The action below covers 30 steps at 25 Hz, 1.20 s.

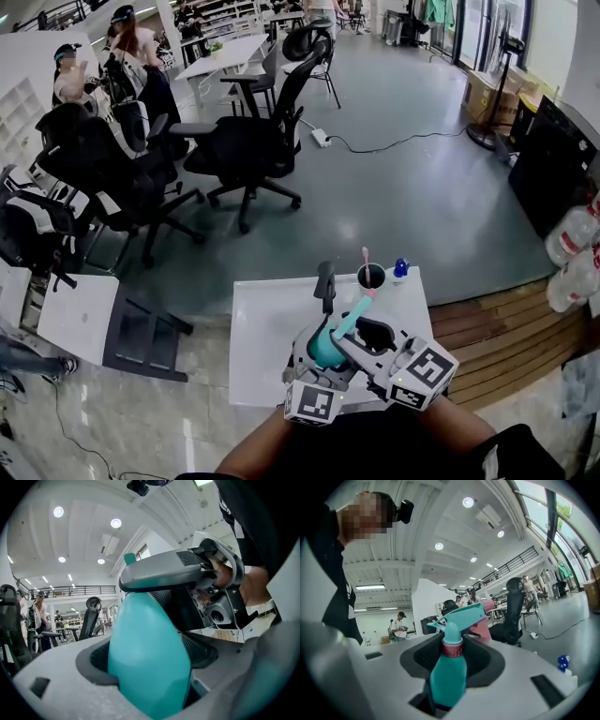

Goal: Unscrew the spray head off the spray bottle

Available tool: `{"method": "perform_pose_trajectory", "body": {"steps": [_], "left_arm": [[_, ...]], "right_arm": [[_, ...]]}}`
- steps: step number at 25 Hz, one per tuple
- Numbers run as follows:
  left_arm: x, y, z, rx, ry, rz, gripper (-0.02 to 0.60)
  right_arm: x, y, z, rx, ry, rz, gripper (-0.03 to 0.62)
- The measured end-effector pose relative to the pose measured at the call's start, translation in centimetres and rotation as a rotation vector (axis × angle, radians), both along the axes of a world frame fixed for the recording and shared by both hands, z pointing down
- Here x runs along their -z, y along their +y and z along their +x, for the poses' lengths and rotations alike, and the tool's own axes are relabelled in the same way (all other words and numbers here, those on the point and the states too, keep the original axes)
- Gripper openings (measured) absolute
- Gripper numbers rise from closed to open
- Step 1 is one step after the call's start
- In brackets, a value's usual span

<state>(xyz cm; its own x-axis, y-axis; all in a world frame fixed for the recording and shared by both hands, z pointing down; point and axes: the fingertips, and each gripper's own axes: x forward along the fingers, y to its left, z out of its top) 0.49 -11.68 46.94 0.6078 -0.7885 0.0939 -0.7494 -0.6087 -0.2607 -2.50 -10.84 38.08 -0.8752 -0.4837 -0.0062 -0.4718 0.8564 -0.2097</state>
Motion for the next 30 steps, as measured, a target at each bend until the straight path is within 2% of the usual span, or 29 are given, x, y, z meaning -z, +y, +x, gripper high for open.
{"method": "perform_pose_trajectory", "body": {"steps": [4,8,10,12,15,20,24,27,28,30], "left_arm": [[0.3,0.5,0.6,-0.068,0.021,-0.018,0.431],[0.8,1.3,1.3,-0.190,0.068,-0.035,0.431],[1.8,2.0,1.8,-0.256,0.094,-0.024,0.431],[3.6,2.9,2.3,-0.322,0.114,0.019,0.431],[5.2,4.5,3.0,-0.454,0.102,0.060,0.431],[7.0,6.6,3.9,-0.646,0.119,0.063,0.430],[7.5,8.4,4.3,-0.768,0.145,0.028,0.431],[7.8,7.8,4.1,-0.743,0.160,0.042,0.431],[7.7,7.1,3.9,-0.702,0.173,0.033,0.431],[6.7,4.9,2.9,-0.553,0.211,-0.039,0.431]], "right_arm": [[0.1,0.3,0.1,0.036,0.000,0.009,0.147],[0.6,1.1,0.0,0.132,-0.013,0.062,0.147],[1.2,2.0,0.1,0.218,-0.018,0.110,0.147],[1.9,3.2,0.2,0.323,-0.028,0.159,0.147],[3.3,5.2,0.3,0.473,-0.057,0.166,0.147],[4.8,6.8,0.7,0.672,-0.076,0.188,0.149],[5.7,8.1,1.0,0.815,-0.102,0.167,0.149],[5.9,7.6,0.8,0.796,-0.110,0.163,0.150],[5.8,7.0,0.6,0.751,-0.114,0.166,0.152],[5.5,5.1,0.2,0.623,-0.114,0.185,0.154]]}}
